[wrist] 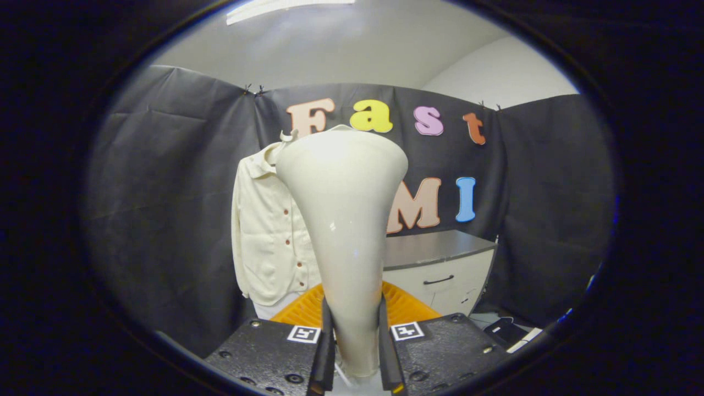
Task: Iron the clothes twice with a garment steamer, once on the left side and once on the right side.
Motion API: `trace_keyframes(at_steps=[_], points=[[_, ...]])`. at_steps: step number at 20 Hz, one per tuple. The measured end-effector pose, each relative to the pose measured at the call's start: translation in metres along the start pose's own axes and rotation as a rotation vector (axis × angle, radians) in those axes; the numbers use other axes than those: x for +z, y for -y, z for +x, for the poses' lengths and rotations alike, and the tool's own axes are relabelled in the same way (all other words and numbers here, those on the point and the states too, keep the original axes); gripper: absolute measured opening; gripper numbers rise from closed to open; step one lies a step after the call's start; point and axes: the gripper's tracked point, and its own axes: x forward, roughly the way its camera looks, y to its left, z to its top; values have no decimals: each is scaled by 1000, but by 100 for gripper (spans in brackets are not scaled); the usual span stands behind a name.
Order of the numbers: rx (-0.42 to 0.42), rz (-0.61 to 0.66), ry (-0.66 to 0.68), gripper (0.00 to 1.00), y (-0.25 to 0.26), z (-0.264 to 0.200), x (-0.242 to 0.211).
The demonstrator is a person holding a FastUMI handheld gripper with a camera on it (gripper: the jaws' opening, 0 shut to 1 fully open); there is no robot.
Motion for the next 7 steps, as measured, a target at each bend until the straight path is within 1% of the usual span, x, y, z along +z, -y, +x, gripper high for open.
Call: trace_keyframes(at_steps=[3, 7], points=[[-24, 12, -22, 33, 18, -4, -8], [-17, 1, -22, 33, 24, -8, -6]])
